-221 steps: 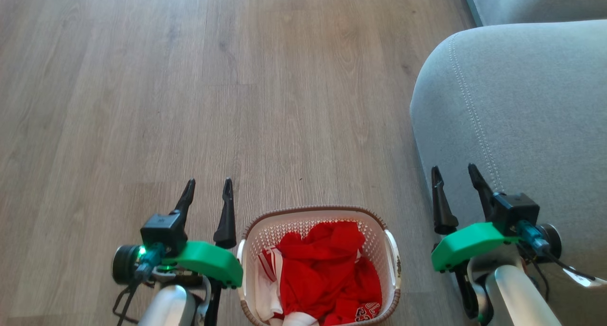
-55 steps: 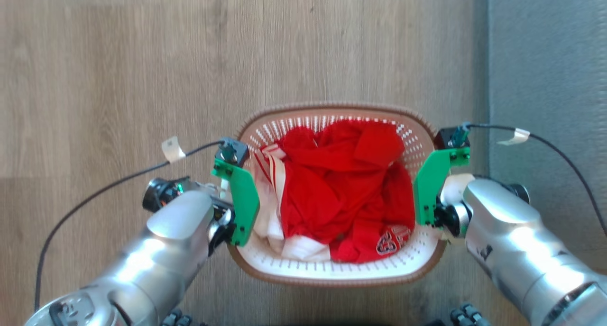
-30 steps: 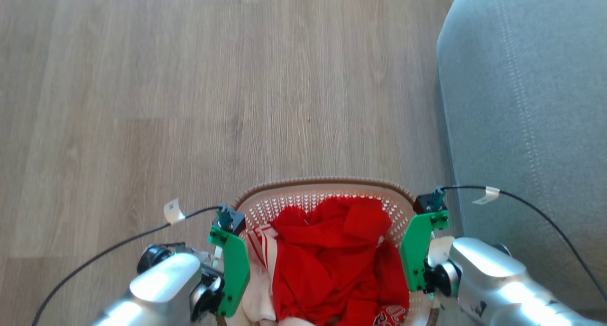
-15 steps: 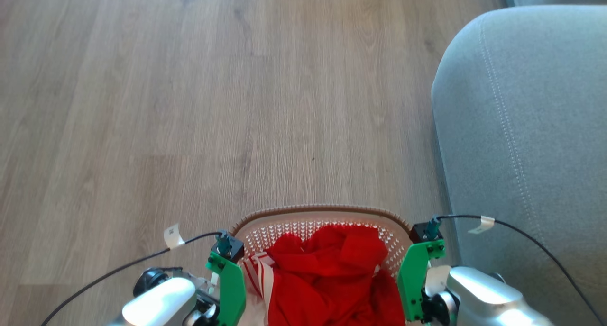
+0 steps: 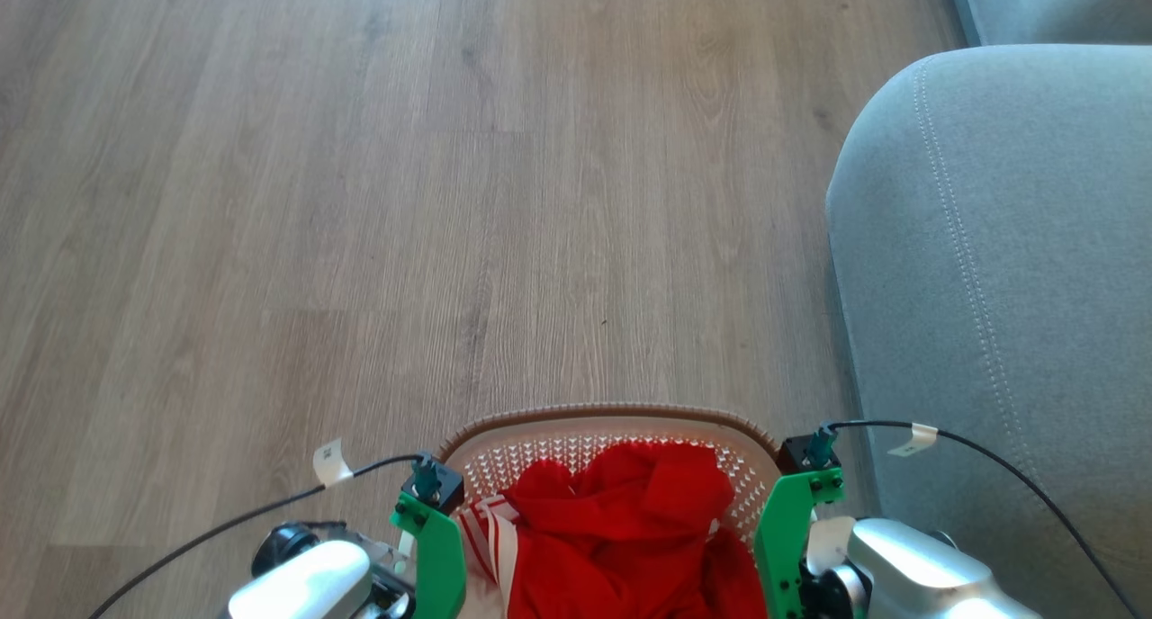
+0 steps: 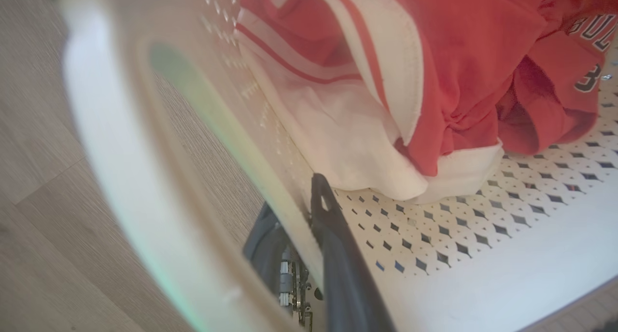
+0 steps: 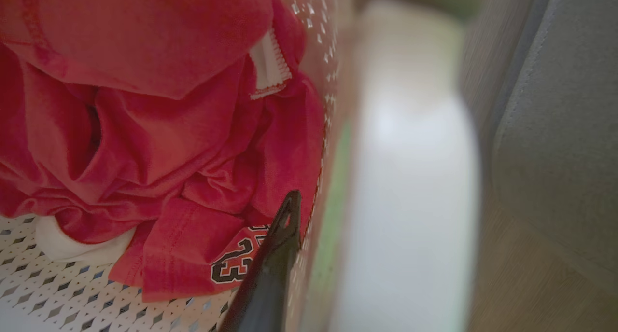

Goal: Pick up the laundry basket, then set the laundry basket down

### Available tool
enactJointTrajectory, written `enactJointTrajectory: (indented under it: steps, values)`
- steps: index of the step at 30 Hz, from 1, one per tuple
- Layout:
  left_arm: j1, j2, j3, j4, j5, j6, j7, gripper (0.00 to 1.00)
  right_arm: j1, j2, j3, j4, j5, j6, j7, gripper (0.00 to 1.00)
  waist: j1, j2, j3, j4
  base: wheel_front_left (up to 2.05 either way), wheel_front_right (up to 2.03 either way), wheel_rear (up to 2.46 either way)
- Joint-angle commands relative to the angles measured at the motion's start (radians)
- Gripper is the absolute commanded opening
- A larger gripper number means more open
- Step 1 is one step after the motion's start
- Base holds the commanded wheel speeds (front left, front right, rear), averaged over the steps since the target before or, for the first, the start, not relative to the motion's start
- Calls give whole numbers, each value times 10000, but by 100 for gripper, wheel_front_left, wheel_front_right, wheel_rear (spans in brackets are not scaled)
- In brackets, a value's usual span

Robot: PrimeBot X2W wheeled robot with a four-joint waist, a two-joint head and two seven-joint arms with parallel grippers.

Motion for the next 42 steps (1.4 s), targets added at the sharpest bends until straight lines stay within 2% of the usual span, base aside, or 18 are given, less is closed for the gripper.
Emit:
enactJointTrajectory:
  steps: [1, 42]
  values:
    - [-57, -227, -104, -670, 146, -358, 71, 0, -391, 398, 134, -516, -130, 77, -260, 0, 1, 0, -11, 21, 0, 0, 0]
    - [-76, -438, -104, -332, 79, -358, -72, 0, -380, 378, 197, -526, -97, 77, -191, 0, 1, 0, -115, 52, 0, 0, 0]
